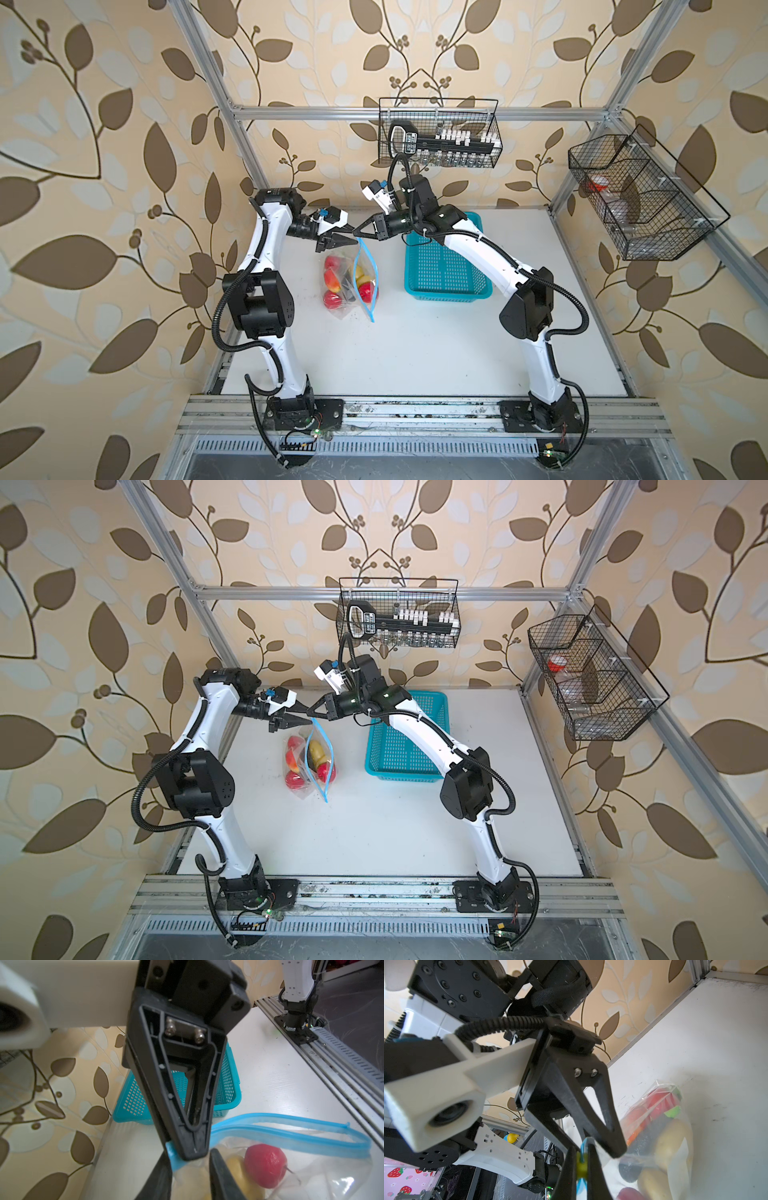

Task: Place the food in the zip-top bag and seal the zipper
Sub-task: 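Move the left gripper to the zipper's far end and pinch it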

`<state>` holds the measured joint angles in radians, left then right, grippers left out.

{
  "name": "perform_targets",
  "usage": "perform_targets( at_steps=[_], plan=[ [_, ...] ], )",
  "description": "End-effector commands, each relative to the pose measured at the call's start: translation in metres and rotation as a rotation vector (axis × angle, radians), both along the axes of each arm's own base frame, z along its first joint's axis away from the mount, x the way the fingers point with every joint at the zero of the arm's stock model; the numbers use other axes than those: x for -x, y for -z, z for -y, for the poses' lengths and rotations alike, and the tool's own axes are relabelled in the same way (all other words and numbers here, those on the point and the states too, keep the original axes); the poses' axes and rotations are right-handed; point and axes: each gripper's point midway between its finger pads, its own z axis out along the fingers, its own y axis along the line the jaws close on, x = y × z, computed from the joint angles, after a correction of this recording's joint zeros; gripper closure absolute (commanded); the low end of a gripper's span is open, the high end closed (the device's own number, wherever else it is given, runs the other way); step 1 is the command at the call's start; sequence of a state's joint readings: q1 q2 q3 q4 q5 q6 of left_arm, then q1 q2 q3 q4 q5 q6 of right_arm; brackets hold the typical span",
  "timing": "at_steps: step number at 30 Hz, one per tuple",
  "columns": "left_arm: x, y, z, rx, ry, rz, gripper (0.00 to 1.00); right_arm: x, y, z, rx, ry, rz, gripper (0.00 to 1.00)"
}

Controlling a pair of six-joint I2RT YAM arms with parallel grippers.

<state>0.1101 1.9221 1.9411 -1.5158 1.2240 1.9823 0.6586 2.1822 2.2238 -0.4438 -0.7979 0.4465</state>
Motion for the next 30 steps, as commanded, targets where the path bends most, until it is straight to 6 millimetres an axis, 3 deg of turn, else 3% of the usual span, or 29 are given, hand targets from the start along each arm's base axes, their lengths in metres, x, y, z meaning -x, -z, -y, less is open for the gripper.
perform_targets(
  at_steps=[1,2,12,17,23,27,30],
  plan=[
    [0.036,-0.042,0.012,0.136,0.017,-0.085,0.93,0.009,-0.020,0.002,-0.024,-0.027,0.043,1.00],
    [0.036,-0.044,0.012,0.152,0.014,-0.090,1.00,0.009,-0.020,0.002,-0.024,-0.027,0.043,1.00],
    [0.040,-0.045,0.011,0.144,0.005,-0.110,1.00,0.003,-0.016,0.012,0.024,0.037,0.072,1.00],
    [0.039,-0.045,0.009,0.139,-0.006,-0.114,1.00,-0.005,-0.002,0.024,0.099,0.114,0.099,1.00],
    [0.025,-0.042,0.005,0.114,-0.058,-0.158,1.00,-0.007,0.002,0.030,0.142,0.167,0.124,1.00],
    [0.010,-0.052,-0.001,0.181,-0.118,-0.219,1.00,-0.007,0.002,0.033,0.161,0.193,0.130,1.00],
    [0.010,-0.054,-0.002,0.180,-0.119,-0.209,1.00,-0.007,0.004,0.034,0.162,0.201,0.126,1.00]
  ],
)
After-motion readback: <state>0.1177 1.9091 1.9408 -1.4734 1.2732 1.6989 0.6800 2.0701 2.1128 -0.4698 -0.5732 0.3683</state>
